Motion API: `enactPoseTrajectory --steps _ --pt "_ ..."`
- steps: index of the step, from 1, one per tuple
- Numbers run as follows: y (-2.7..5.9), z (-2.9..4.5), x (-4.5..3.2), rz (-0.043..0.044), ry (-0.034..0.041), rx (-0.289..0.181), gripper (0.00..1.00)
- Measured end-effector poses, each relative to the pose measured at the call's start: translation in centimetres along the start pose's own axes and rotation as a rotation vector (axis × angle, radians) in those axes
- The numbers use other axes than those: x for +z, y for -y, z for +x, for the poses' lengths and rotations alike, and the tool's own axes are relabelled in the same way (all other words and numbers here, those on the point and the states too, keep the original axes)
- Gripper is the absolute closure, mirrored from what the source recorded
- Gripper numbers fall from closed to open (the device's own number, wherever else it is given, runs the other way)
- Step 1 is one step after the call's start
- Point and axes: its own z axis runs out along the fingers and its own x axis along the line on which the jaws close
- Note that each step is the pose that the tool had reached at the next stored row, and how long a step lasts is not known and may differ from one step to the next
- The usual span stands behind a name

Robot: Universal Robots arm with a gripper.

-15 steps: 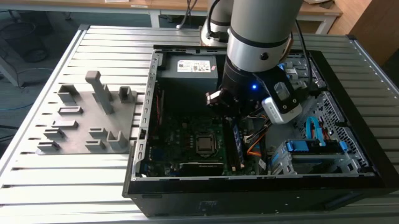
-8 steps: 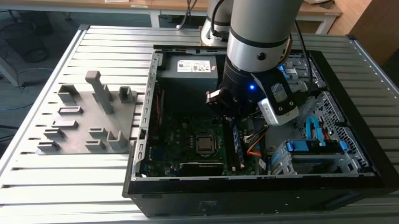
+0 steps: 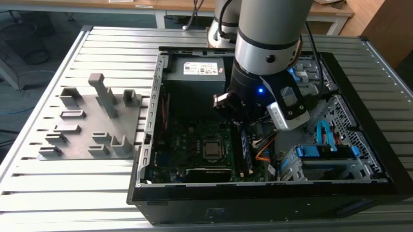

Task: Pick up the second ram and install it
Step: 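Insert the second ram into the second slot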

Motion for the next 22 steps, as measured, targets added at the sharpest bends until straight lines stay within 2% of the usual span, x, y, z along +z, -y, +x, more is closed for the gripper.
enactPoseTrajectory --steps 5,22 --pt "0.44 -0.02 0.13 -0.0001 0.0000 0.000 0.86" --pt "0.77 0.01 1.44 0.0000 0.0000 0.000 0.86"
